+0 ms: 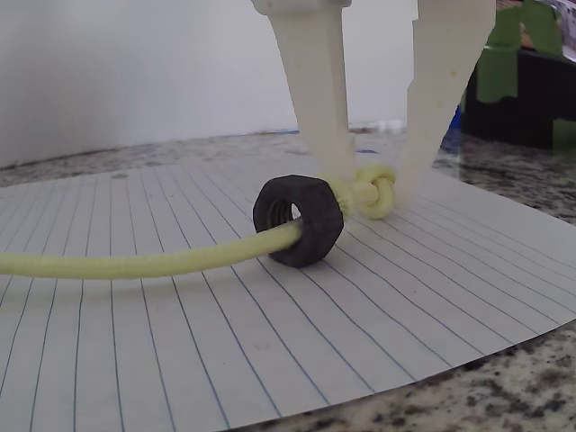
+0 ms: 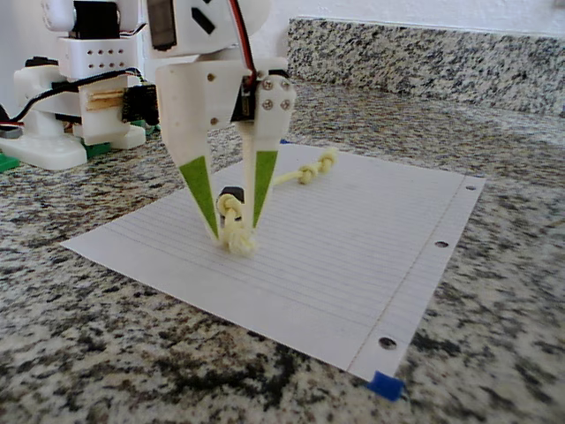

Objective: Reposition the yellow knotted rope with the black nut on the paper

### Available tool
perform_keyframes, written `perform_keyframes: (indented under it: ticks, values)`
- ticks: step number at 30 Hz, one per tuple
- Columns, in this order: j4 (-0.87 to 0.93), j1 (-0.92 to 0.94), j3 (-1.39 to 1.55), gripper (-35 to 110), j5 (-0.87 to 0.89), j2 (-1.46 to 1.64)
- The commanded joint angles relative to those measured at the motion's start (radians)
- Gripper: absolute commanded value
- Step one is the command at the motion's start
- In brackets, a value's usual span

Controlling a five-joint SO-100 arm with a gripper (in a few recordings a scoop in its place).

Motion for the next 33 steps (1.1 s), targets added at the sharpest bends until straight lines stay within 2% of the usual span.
perform_keyframes:
  ticks: [1, 8, 15, 25, 33]
  values:
    - [-0.006, 0.009, -0.029, 0, -0.003, 0.006]
    - [-0.025, 0.031, -0.029, 0, -0.066, 0.064]
    - [-0.14, 0.146, -0.026, 0, -0.443, 0.268]
    - [-0.083, 0.27, -0.017, 0, -0.788, 0.523]
    - [-0.049, 0.402, -0.003, 0, -0.868, 0.77]
